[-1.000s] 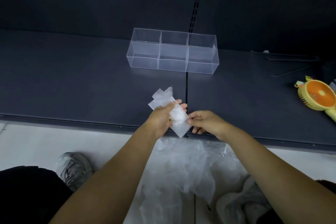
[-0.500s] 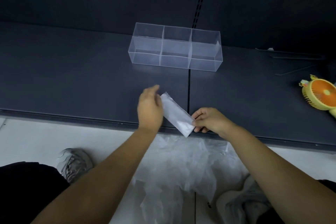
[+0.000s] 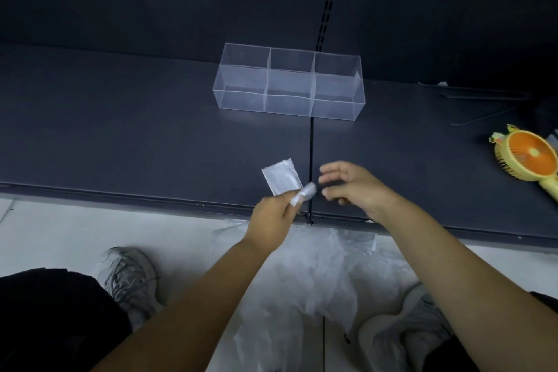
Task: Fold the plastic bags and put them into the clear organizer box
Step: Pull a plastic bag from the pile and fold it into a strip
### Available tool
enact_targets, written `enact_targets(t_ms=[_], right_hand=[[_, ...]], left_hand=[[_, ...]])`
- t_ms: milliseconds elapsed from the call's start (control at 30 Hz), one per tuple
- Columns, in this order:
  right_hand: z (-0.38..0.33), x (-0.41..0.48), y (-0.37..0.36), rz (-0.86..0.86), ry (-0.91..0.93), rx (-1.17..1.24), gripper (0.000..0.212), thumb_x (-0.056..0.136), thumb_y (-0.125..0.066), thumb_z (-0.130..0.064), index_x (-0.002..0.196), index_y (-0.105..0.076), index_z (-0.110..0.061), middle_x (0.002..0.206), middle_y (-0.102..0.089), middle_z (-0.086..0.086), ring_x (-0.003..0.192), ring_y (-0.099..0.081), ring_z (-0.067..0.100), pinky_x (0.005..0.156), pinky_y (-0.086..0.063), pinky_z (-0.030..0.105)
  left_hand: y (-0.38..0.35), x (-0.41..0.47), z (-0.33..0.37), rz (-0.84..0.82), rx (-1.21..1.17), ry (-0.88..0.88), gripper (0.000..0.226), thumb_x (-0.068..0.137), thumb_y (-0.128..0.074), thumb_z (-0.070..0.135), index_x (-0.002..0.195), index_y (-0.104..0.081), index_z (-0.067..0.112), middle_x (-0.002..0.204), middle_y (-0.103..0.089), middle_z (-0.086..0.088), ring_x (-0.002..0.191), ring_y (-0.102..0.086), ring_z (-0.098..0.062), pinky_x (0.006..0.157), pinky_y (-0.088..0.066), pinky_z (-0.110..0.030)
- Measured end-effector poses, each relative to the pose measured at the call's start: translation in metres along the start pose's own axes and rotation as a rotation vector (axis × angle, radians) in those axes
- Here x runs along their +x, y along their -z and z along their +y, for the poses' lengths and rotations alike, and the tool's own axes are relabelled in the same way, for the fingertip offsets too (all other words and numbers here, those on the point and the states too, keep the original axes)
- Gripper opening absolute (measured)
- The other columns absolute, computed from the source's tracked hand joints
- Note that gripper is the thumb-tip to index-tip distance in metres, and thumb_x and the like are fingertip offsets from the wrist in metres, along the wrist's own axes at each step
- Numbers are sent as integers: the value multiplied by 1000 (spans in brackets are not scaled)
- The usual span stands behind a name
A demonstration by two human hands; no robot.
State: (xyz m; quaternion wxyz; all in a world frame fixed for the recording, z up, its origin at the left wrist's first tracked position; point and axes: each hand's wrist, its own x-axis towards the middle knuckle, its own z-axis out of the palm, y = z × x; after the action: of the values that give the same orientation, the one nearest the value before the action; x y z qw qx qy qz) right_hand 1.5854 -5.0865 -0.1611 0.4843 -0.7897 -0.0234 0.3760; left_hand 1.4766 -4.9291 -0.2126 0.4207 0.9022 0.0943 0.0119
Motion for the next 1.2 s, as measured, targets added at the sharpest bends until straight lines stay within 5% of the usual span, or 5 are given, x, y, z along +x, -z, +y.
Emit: enact_targets(t_ms=[100, 567, 800, 933, 1200], right_hand=[[-2, 6, -2, -92, 113, -80, 58, 80, -64, 12, 128, -54, -19, 121, -59, -8, 71, -56, 10, 78, -49, 23], [0, 46, -45, 186, 1, -162, 12, 81, -72, -13, 70, -69, -19, 60, -65, -2, 42, -54, 0, 51, -41, 15], [-12, 51, -52, 214, -51, -306, 19, 78, -70, -7, 63, -66, -18, 68, -66, 1, 63, -62, 15, 61, -49, 23], [-13, 48, -57, 252, -47, -357, 6, 80, -67, -8, 80, -71, -12, 88, -71, 6, 84, -67, 23, 77, -55, 31], [28, 32, -81, 588, 203, -610, 38, 75, -75, -44, 95, -59, -17, 99, -52, 0, 96, -48, 18, 87, -36, 34]], left_hand=[[12, 10, 2, -36, -189, 121, 39, 101, -45, 31, 64, -56, 24, 52, -36, 7, 53, -35, -14, 55, -30, -32], [25, 53, -11, 172, -628, 622, 25, 100, -48, 23, 98, -63, 4, 97, -69, -18, 89, -68, -35, 77, -58, -48], [20, 34, -25, 141, 368, -100, 30, 97, -50, 15, 124, -61, 9, 128, -57, -14, 117, -54, -31, 100, -37, -37], [8, 26, -46, -97, 661, -19, 60, 102, -20, 46, 154, -8, 18, 162, -5, 4, 149, 4, -18, 118, 7, -44], [7, 26, -49, -123, 705, 93, 75, 92, -9, 65, 153, 5, 23, 161, 10, 6, 147, 16, -22, 115, 13, -49]])
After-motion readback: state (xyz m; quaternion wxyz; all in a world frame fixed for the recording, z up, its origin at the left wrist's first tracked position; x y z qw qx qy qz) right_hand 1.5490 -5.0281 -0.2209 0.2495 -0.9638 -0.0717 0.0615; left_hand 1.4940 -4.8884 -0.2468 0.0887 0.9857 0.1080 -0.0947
